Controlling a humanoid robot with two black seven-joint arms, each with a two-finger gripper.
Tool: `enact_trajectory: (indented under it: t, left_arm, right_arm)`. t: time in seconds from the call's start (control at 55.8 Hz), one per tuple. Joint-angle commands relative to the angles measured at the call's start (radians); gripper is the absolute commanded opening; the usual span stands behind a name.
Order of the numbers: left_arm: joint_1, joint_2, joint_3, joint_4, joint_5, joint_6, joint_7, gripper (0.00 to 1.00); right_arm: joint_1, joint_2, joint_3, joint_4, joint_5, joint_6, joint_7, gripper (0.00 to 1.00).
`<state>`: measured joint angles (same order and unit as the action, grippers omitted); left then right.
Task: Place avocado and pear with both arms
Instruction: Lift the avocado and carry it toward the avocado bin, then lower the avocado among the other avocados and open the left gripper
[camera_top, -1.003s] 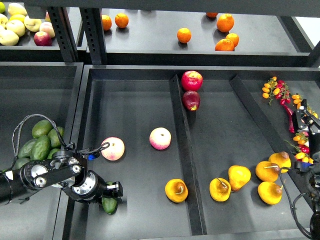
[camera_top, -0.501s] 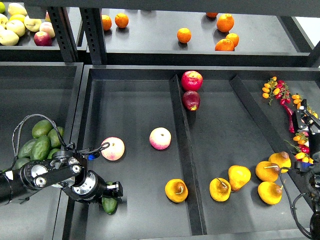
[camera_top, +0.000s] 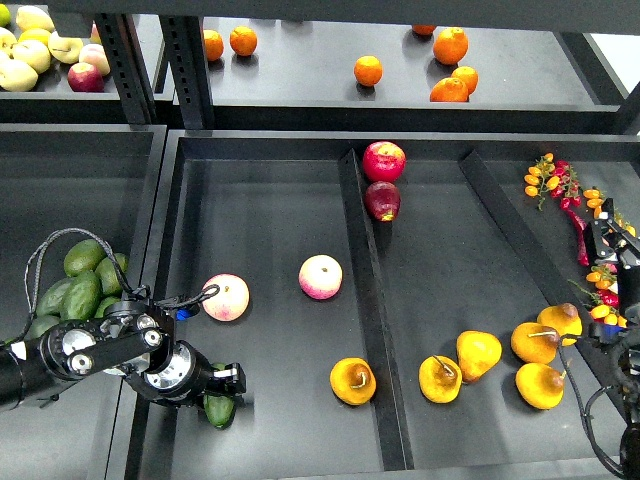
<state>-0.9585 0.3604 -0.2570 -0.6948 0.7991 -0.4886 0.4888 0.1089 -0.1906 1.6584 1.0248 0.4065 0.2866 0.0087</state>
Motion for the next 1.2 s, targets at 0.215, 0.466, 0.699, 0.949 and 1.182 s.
enact_trajectory:
  t: [0.215,0.466,0.699,0.949,1.182]
  left_arm:
    - [0.001,0.109,-0.002,0.001,-0.029,0.0,0.0,0.47]
    - [0.026,0.149,-0.004,0.018,-0.041,0.0,0.0,0.48]
    - [0.044,0.169,-0.004,0.032,-0.043,0.0,0.0,0.51]
    - [0.067,0.172,-0.008,0.089,-0.047,0.0,0.0,0.51]
    - [0.101,0.169,-0.028,0.109,-0.047,0.0,0.0,0.52]
  right_arm:
    - [-0.003,0.013,0.0,0.006,0.0,0.0,-0.003,1.0]
    - [-0.003,0.022,0.001,0.008,0.0,0.0,-0.004,1.0]
    - [-0.003,0.025,0.003,0.008,0.0,0.02,-0.006,1.0]
    - [-0.003,0.026,0.014,0.018,0.0,0.023,-0.006,1.0]
    - [-0.003,0.026,0.015,0.02,0.0,0.023,-0.006,1.0]
